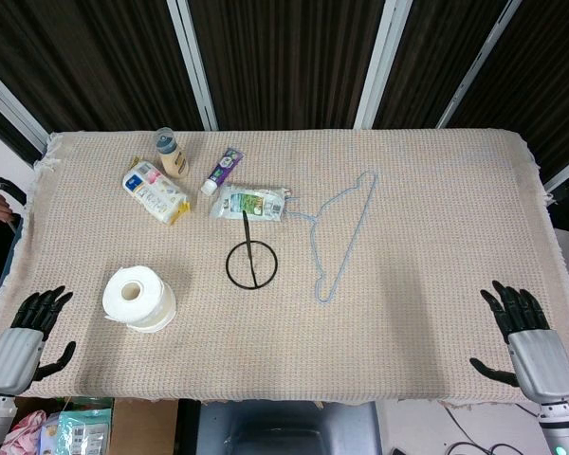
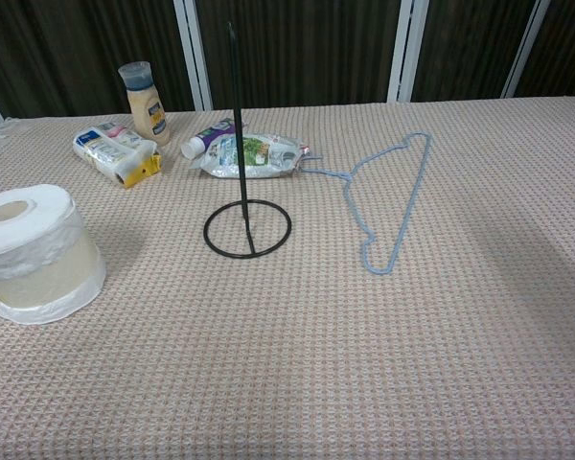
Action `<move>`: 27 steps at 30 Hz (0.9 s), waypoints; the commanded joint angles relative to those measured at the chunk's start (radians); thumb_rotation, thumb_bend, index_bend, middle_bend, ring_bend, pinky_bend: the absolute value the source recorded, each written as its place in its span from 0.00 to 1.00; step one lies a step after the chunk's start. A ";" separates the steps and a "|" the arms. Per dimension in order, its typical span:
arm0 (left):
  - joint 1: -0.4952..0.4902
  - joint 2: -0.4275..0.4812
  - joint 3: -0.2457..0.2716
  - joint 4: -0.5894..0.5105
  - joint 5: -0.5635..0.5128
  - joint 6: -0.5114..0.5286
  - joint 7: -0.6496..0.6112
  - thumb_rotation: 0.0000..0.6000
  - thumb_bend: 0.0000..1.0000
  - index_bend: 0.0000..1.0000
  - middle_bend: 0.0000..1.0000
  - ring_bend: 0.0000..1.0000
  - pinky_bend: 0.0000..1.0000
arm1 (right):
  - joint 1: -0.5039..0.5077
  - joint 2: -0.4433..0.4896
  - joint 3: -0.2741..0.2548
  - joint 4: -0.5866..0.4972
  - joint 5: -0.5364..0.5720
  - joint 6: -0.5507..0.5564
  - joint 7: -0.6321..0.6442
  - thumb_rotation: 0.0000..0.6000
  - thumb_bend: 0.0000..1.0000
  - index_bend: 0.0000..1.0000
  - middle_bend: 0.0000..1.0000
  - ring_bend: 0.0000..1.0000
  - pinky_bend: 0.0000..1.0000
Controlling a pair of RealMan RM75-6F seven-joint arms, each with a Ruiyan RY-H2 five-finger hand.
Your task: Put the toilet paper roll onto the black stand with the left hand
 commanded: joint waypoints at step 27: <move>-0.178 -0.310 -0.029 0.318 -0.010 -0.130 -0.715 1.00 0.33 0.00 0.00 0.00 0.00 | 0.016 0.003 0.010 -0.007 0.031 -0.032 0.005 1.00 0.16 0.00 0.00 0.00 0.00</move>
